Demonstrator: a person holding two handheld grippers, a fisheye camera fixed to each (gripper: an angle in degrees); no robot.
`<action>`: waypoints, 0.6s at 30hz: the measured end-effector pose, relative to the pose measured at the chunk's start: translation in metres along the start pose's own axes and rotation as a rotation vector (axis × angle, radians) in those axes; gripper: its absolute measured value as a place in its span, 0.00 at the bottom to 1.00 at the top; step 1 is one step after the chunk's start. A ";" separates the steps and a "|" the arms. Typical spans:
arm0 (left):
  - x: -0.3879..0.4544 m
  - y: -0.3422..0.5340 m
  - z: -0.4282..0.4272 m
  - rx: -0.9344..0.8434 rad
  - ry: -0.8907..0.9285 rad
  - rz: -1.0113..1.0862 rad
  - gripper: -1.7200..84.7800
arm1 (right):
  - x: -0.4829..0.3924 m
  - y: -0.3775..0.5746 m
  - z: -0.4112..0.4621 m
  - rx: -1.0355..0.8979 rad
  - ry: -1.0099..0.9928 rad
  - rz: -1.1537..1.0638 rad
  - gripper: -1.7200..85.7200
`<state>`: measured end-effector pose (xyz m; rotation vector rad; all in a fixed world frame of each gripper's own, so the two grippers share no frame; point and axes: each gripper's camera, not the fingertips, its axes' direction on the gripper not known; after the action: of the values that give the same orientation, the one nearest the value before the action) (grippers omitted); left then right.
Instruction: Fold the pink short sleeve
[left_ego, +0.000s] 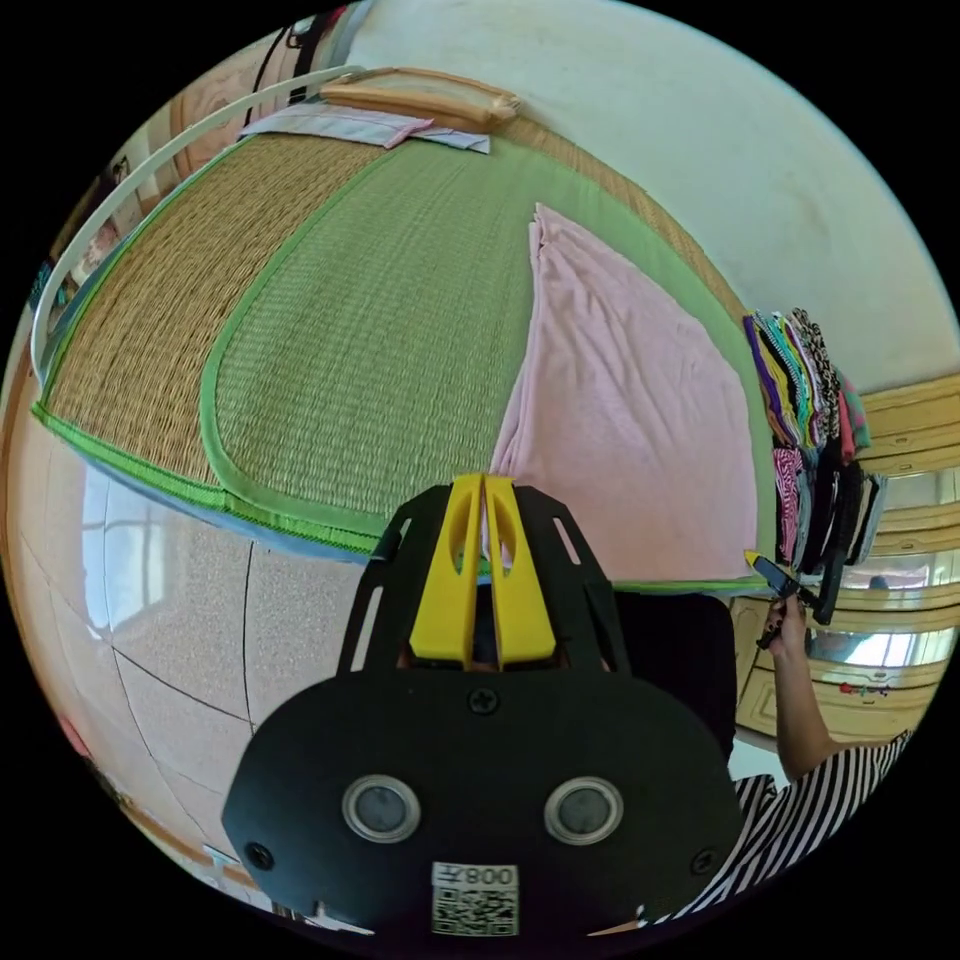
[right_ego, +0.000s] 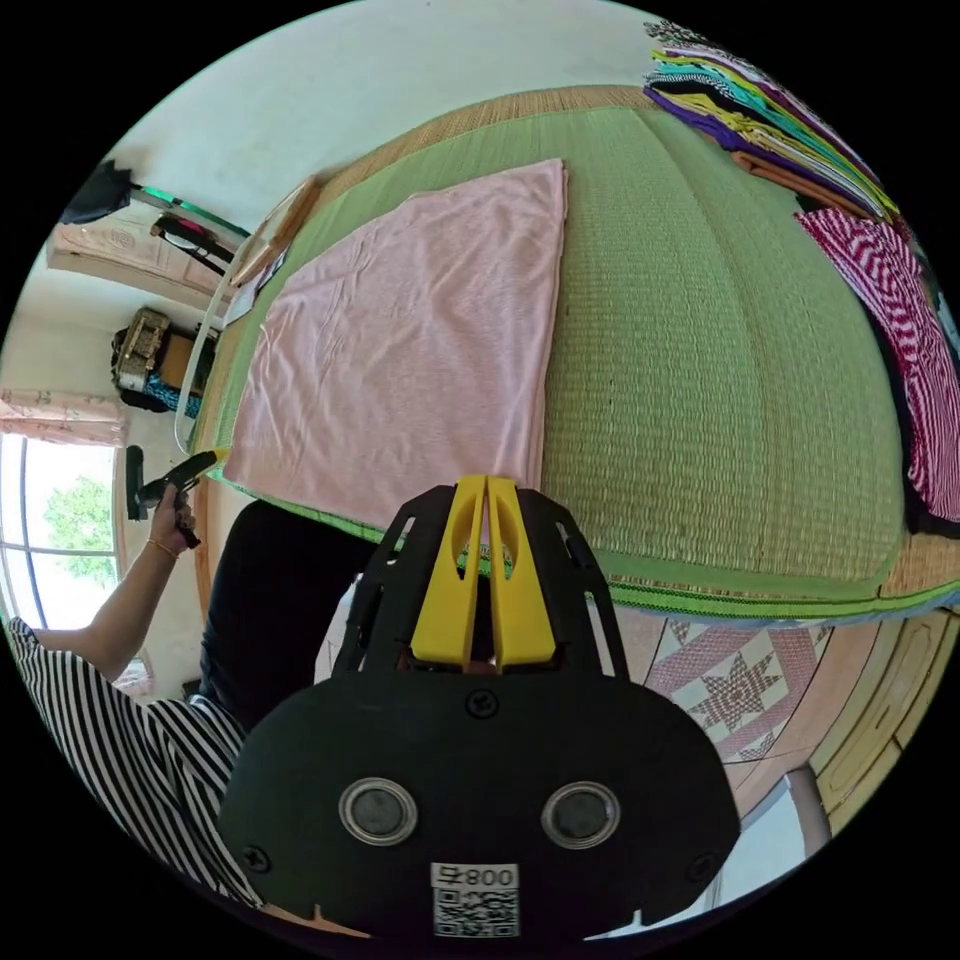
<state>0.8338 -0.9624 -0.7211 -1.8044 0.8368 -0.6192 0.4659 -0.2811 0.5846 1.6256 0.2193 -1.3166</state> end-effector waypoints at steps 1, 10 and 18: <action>0.007 0.004 -0.020 0.030 0.013 0.024 0.02 | -0.001 0.004 0.000 -0.006 0.011 -0.003 0.02; 0.043 0.026 -0.097 -0.026 0.054 0.079 0.02 | 0.025 0.057 -0.019 0.122 0.011 0.108 0.05; 0.126 0.037 -0.166 -0.050 0.151 0.245 0.03 | 0.052 0.071 0.019 0.035 0.003 0.115 0.11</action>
<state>0.7819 -1.1651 -0.6915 -1.6805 1.1642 -0.5841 0.5212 -0.3518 0.5837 1.6448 0.1038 -1.2365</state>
